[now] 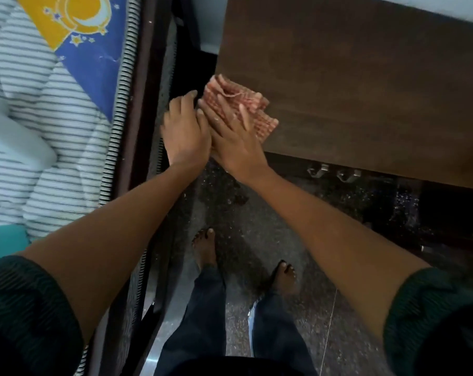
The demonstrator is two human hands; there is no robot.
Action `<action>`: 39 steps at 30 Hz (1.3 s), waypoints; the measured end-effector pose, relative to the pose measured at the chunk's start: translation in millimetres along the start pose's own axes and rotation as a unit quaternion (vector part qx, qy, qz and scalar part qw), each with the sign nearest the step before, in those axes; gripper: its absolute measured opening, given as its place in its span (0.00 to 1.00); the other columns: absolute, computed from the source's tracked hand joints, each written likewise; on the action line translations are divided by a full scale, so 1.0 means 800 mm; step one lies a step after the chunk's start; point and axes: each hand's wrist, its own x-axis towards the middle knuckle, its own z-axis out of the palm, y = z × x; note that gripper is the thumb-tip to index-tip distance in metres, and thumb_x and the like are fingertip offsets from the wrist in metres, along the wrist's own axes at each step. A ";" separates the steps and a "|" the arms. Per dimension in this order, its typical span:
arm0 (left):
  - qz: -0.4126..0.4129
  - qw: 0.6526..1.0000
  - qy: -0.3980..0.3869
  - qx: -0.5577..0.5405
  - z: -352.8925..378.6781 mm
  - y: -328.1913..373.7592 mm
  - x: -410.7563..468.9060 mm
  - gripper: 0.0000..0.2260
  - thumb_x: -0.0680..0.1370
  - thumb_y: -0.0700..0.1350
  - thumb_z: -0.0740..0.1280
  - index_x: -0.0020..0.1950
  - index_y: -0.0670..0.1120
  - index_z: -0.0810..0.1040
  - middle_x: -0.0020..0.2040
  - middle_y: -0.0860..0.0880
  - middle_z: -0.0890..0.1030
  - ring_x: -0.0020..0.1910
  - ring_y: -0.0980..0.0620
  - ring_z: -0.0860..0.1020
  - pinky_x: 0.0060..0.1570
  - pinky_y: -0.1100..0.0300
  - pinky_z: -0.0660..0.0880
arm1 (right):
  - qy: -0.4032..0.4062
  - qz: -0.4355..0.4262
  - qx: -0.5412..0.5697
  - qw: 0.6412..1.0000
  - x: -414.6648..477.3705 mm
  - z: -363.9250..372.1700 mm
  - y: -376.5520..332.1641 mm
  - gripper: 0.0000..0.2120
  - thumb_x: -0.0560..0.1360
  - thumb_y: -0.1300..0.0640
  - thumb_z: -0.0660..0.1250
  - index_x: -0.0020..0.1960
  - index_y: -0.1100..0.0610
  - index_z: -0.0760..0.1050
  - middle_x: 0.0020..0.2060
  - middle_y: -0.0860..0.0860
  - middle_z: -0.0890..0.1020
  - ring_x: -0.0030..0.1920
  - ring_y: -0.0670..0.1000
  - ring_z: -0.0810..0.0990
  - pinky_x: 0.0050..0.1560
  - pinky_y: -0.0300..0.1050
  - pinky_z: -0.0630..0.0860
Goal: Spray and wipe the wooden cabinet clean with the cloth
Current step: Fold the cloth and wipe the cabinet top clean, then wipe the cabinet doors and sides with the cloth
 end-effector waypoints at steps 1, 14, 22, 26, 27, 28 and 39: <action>0.025 0.999 0.009 0.048 0.003 0.005 -0.006 0.17 0.81 0.43 0.55 0.70 0.45 0.68 0.68 0.44 0.70 0.66 0.43 0.69 0.64 0.47 0.64 | 0.001 -0.018 -0.006 1.000 -0.004 0.001 0.006 0.26 0.79 0.47 0.54 0.75 0.54 0.59 0.74 0.49 0.62 0.75 0.55 0.58 0.72 0.58 0.55; 0.265 0.935 -0.055 0.230 0.074 0.084 -0.070 0.20 0.79 0.47 0.61 0.70 0.44 0.68 0.70 0.42 0.68 0.70 0.41 0.65 0.71 0.41 0.52 | -0.026 0.021 -0.068 0.997 -0.212 -0.004 0.241 0.34 0.74 0.50 0.64 0.76 0.51 0.55 0.75 0.49 0.60 0.74 0.57 0.59 0.71 0.60 0.57; 0.332 0.886 -0.105 0.306 0.120 0.151 -0.097 0.25 0.78 0.53 0.63 0.73 0.47 0.65 0.72 0.41 0.65 0.70 0.39 0.64 0.71 0.39 0.50 | -0.084 0.116 -0.027 0.989 -0.327 -0.016 0.359 0.36 0.76 0.51 0.63 0.77 0.51 0.47 0.77 0.51 0.52 0.76 0.58 0.49 0.72 0.61 0.47; 0.321 0.892 -0.070 0.311 0.134 0.158 -0.102 0.20 0.79 0.53 0.60 0.70 0.49 0.70 0.71 0.40 0.67 0.67 0.37 0.67 0.71 0.39 0.51 | -0.121 0.196 0.006 0.973 -0.383 -0.022 0.414 0.32 0.77 0.48 0.52 0.76 0.49 0.42 0.77 0.50 0.47 0.76 0.58 0.43 0.71 0.62 0.43; 0.315 0.899 -0.059 0.297 0.135 0.158 -0.104 0.18 0.80 0.52 0.59 0.69 0.49 0.71 0.70 0.40 0.68 0.66 0.37 0.68 0.72 0.40 0.52 | -0.120 0.215 0.013 0.969 -0.396 -0.022 0.426 0.32 0.77 0.48 0.52 0.76 0.49 0.40 0.77 0.50 0.45 0.76 0.57 0.40 0.71 0.60 0.40; 0.316 0.904 -0.049 0.285 0.138 0.159 -0.104 0.17 0.80 0.51 0.59 0.68 0.48 0.72 0.69 0.40 0.69 0.65 0.37 0.68 0.72 0.40 0.54 | -0.109 0.234 0.024 0.966 -0.411 -0.021 0.438 0.32 0.79 0.51 0.53 0.76 0.51 0.39 0.77 0.50 0.43 0.75 0.54 0.35 0.71 0.58 0.38; 0.350 0.902 -0.011 0.252 0.155 0.133 -0.099 0.18 0.82 0.51 0.57 0.71 0.49 0.69 0.71 0.41 0.67 0.68 0.39 0.66 0.67 0.42 0.66 | 0.348 0.624 0.441 0.542 -0.416 -0.010 0.356 0.22 0.79 0.65 0.55 0.70 0.51 0.67 0.64 0.52 0.75 0.60 0.52 0.76 0.62 0.50 0.73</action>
